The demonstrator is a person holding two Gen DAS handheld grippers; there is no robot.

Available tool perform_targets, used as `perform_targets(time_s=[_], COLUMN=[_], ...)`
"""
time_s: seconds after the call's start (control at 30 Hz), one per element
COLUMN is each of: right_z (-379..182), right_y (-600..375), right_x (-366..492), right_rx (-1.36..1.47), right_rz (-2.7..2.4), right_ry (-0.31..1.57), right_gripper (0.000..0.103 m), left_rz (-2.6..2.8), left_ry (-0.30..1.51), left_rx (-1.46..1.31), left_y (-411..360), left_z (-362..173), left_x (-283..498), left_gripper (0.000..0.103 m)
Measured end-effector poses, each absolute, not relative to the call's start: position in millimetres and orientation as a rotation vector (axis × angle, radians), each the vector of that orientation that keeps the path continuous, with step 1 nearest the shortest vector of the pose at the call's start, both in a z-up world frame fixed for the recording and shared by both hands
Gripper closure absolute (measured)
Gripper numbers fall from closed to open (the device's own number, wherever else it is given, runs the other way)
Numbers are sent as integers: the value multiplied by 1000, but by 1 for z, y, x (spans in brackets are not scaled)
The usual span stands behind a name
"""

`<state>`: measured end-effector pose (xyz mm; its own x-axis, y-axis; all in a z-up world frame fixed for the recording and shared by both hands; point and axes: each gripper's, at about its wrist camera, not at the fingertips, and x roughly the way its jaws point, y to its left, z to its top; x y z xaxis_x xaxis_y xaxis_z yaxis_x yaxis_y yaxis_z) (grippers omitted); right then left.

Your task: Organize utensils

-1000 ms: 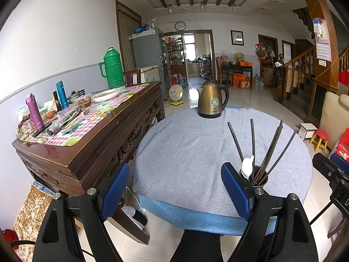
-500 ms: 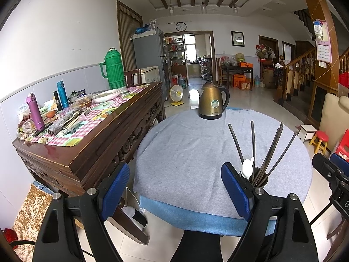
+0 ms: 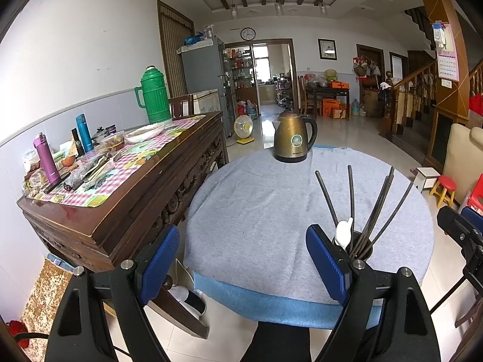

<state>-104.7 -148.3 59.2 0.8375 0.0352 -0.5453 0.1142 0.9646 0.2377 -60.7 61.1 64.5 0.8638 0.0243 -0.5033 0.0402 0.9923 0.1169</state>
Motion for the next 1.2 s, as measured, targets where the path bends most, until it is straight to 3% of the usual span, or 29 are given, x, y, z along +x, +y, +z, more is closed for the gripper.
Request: perform_targets(time_s=[0.9,1.2], right_z=[26,-5], right_y=[-139,-187], right_x=[-70,-63], right_rx=[263,292], right_rz=[11,-8], right_ry=[653,648], right_gripper=[33,33], left_rz=[-5,-24], left_ry=[612,674], left_rx=[127,124], left_y=[60,56], left_z=[45,9], left_x=[-19,38], left_gripper=[17,17])
